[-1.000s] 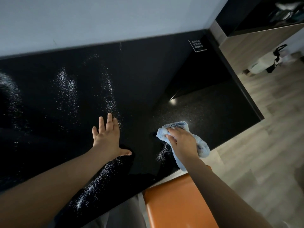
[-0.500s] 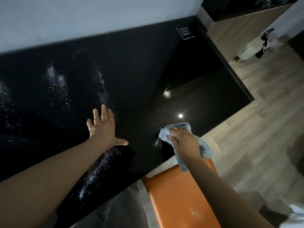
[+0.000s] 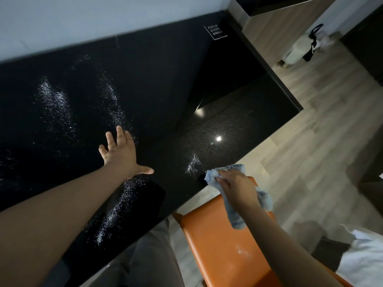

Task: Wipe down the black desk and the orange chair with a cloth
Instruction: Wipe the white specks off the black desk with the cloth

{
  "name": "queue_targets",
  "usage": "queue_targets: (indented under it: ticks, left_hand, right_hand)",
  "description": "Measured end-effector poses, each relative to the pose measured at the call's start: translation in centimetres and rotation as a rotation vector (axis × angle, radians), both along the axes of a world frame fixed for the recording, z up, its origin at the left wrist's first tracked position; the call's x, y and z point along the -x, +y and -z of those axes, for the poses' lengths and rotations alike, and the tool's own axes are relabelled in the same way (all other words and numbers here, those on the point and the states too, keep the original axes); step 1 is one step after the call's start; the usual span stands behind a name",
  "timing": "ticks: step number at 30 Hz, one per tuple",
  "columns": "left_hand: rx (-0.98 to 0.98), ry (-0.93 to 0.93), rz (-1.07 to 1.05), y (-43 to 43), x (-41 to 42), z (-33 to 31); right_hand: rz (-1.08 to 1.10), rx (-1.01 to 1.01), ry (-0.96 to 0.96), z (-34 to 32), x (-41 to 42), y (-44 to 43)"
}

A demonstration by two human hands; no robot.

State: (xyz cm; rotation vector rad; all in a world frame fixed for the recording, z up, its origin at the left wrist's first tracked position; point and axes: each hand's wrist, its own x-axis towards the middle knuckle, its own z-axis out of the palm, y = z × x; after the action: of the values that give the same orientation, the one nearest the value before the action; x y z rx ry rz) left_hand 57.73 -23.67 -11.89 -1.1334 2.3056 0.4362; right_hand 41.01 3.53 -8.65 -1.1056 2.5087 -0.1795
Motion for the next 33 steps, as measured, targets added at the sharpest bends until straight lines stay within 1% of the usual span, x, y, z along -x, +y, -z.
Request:
queue_targets:
  ticks: [2,4,8,12,14,16,19,22,26,28,33]
  left_hand:
    - [0.001,0.000,-0.001,0.0,0.1,0.0]
    - [0.000,0.004,0.000,0.0,0.1,-0.1]
    - [0.008,-0.001,0.009,-0.1,-0.1,-0.4]
    - [0.010,-0.001,0.014,-0.3,0.0,-1.2]
    - [-0.002,0.025,-0.009,-0.8,0.2,-1.8]
    - [-0.015,0.084,-0.052,-1.7,0.1,-2.5]
    - [-0.028,0.172,-0.127,-3.4,-0.4,-3.2]
    - [-0.002,0.207,-0.169,-5.0,-0.9,-3.7]
    - [0.027,0.233,-0.182,-7.3,-1.8,-4.1]
    - [0.040,0.233,-0.189,-8.7,-2.0,-3.9]
    - [0.058,0.160,-0.170,-12.4,-2.2,-2.5]
  right_hand:
    - [-0.013,0.044,-0.023,-0.3,-0.2,0.4]
    - [0.015,0.040,0.006,-0.9,-0.5,0.7]
    - [0.051,0.148,0.037,-1.9,-0.9,0.4]
    - [0.027,0.131,0.100,-3.3,0.0,-1.6]
    - [0.044,0.144,0.086,-3.8,0.7,-3.4]
    - [0.067,0.174,0.064,-4.3,1.3,-6.0]
    - [-0.023,0.219,0.122,-5.0,2.3,-10.7]
    - [-0.078,0.267,0.111,-5.6,2.9,-16.1]
    - [-0.140,0.317,0.082,-5.8,3.5,-23.2]
    - [-0.187,0.310,0.099,-5.7,3.9,-26.7]
    - [-0.295,0.322,0.116,-4.8,5.4,-34.6]
